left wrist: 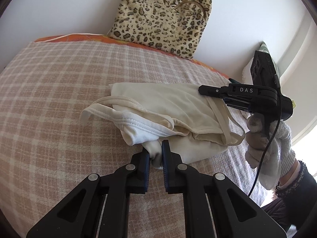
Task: Fold small clothes
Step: 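Grasp the folded tank top with both grippers and lift it, then carry the folded tank top with both grippers to the clothes stack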
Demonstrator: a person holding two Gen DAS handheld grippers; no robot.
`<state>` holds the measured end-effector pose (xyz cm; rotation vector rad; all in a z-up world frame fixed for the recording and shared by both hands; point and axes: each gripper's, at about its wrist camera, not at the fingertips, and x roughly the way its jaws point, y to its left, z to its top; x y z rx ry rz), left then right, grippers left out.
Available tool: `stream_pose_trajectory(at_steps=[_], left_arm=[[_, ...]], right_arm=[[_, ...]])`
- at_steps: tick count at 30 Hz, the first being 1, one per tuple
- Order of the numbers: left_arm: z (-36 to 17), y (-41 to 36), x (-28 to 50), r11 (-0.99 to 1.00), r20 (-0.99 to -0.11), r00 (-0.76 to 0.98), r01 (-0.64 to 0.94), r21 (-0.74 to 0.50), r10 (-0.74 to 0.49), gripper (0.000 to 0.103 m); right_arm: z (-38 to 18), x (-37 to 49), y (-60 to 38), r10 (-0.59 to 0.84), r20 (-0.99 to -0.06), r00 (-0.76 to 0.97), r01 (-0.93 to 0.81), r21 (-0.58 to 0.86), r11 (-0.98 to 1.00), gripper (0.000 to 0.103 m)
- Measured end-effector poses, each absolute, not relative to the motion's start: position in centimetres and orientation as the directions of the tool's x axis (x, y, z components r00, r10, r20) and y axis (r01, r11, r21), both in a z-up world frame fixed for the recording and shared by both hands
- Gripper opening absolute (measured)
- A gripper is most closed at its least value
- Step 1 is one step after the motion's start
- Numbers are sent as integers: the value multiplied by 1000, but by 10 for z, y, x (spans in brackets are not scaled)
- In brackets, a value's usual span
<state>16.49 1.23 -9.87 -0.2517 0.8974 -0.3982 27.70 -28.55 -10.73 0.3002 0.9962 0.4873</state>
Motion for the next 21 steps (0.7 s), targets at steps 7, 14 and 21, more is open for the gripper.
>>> stream_pose_trajectory(at_steps=[7, 14, 21], left_arm=[[-81, 5, 161, 892, -674, 585, 257, -373, -450, 9], [-55, -31, 166, 870, -626, 606, 315, -379, -491, 9], [-40, -103, 172, 841, -592, 599, 409, -353, -540, 9]], right_arm=[[-71, 266, -292, 529, -682, 505, -293, 442, 848, 12], [-44, 253, -317, 519, -653, 552, -302, 423, 854, 12], [-22, 246, -372, 477, -636, 607, -271, 398, 876, 12]])
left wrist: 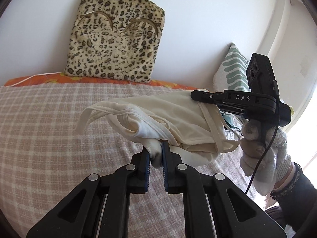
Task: Fold small clothes
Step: 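Carry the folded tank top with both grippers to the clothes stack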
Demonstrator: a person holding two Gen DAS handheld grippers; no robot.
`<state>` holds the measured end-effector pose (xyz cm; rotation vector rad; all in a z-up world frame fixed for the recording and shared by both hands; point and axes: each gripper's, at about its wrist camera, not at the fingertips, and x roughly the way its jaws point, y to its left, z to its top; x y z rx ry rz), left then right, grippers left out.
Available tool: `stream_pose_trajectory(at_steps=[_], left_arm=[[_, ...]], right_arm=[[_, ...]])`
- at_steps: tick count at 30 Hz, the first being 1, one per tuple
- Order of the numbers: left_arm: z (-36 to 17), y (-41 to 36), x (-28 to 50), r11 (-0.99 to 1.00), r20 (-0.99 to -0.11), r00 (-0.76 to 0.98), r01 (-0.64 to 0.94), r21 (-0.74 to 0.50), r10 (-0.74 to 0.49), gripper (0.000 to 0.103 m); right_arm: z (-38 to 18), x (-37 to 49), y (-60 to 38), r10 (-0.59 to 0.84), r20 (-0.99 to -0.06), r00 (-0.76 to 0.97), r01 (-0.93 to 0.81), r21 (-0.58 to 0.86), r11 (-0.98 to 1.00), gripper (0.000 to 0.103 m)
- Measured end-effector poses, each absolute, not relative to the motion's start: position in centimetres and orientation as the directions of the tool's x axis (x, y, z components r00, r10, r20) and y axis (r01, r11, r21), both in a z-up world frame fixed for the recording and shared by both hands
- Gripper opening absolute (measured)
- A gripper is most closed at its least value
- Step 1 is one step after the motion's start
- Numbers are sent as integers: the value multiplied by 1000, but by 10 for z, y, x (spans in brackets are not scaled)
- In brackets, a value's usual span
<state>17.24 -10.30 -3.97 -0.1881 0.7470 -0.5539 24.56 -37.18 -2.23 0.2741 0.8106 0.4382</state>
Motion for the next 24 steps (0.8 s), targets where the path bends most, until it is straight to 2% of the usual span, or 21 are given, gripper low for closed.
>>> stream_pose_trajectory(at_steps=[24], left_arm=[[-18, -324, 214, 725, -541, 517, 622, -294, -663, 9]], right_arm=[[24, 249, -585, 280, -615, 737, -108, 302, 947, 12]])
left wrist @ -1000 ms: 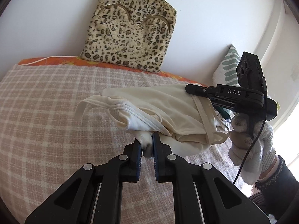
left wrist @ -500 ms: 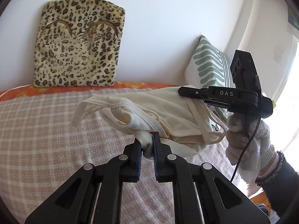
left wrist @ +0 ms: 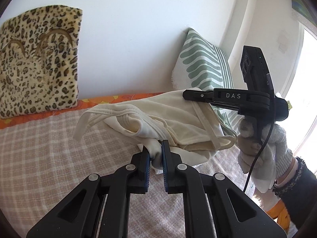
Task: Fold small clothes
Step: 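Carry the folded tank top with both grippers to the clothes stack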
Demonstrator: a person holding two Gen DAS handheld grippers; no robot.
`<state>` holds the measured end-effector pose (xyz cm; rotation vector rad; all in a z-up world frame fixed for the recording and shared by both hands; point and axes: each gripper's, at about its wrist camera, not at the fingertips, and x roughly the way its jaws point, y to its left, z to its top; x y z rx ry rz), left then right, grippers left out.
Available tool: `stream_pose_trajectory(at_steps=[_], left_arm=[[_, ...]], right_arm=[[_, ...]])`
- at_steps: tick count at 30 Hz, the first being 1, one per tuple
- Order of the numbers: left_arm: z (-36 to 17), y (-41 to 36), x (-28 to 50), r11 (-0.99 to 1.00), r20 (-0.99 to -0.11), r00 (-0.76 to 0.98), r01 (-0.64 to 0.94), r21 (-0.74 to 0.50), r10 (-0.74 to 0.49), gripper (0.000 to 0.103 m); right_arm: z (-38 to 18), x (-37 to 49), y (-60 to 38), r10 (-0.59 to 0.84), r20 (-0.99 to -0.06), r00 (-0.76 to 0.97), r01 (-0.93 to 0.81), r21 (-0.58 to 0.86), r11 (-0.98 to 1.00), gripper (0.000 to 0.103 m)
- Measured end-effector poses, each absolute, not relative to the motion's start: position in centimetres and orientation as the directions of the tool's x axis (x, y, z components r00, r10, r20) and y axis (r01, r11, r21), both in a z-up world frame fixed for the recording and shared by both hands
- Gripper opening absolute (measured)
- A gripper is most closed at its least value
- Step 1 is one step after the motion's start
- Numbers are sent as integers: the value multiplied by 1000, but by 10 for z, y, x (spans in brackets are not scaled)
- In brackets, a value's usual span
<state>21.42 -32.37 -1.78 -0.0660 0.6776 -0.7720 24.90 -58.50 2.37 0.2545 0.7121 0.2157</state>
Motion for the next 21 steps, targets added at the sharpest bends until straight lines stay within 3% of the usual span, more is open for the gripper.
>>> stream_pose_trajectory(at_steps=[12, 21], left_arm=[[-27, -421, 239, 673, -529, 488, 700, -239, -695, 9], [-60, -457, 262, 670, -591, 456, 715, -203, -665, 9]], right_arm=[[20, 280, -681, 189, -600, 778, -23, 272, 962, 11], [-22, 309, -722, 183, -619, 764, 11, 296, 955, 11]])
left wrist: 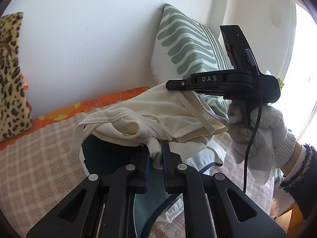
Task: Fold small clothes
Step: 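Carry the folded tank top with both grippers to the clothes stack, then lower the tank top onto the stack and open both grippers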
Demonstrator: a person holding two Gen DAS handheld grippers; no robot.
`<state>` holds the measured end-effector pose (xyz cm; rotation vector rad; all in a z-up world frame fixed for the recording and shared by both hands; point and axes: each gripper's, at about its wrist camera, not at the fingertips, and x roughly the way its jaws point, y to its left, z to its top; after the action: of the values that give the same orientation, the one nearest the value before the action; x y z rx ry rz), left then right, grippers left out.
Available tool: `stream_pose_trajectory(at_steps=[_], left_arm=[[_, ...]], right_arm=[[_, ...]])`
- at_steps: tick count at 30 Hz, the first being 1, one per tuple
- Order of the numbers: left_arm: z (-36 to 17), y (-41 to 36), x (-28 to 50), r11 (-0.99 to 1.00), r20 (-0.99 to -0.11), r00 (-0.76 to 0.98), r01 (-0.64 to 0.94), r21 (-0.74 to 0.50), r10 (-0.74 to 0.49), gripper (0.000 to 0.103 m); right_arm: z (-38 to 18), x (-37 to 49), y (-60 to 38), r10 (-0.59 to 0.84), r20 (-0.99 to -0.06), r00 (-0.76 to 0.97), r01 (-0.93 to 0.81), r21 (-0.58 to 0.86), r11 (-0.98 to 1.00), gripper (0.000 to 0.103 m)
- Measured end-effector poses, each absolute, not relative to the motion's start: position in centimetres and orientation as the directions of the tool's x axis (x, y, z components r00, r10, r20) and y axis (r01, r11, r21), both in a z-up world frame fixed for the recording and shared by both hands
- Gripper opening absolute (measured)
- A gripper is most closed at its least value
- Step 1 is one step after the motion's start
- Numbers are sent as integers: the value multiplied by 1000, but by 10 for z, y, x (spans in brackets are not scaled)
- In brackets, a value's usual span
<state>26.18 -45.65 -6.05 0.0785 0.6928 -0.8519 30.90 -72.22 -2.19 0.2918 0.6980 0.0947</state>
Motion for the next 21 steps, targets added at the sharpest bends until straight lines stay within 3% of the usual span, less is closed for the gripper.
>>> stream_pose_trajectory(at_steps=[8, 13, 18, 21], left_arm=[[-80, -451, 254, 667, -682, 390, 720, -192, -618, 15], [-78, -443, 248, 666, -700, 375, 720, -193, -608, 22], [-68, -429, 233, 668, -692, 389, 721, -183, -609, 38], [-59, -421, 226, 671, -680, 404, 720, -176, -612, 40]], right_arm=[[-56, 326, -735, 177, -669, 721, 33, 289, 957, 12], [-62, 327, -747, 30, -720, 693, 160, 195, 968, 16], [-56, 316, -754, -64, -729, 681, 239, 140, 961, 34], [-43, 303, -751, -66, -709, 702, 236, 145, 961, 45]])
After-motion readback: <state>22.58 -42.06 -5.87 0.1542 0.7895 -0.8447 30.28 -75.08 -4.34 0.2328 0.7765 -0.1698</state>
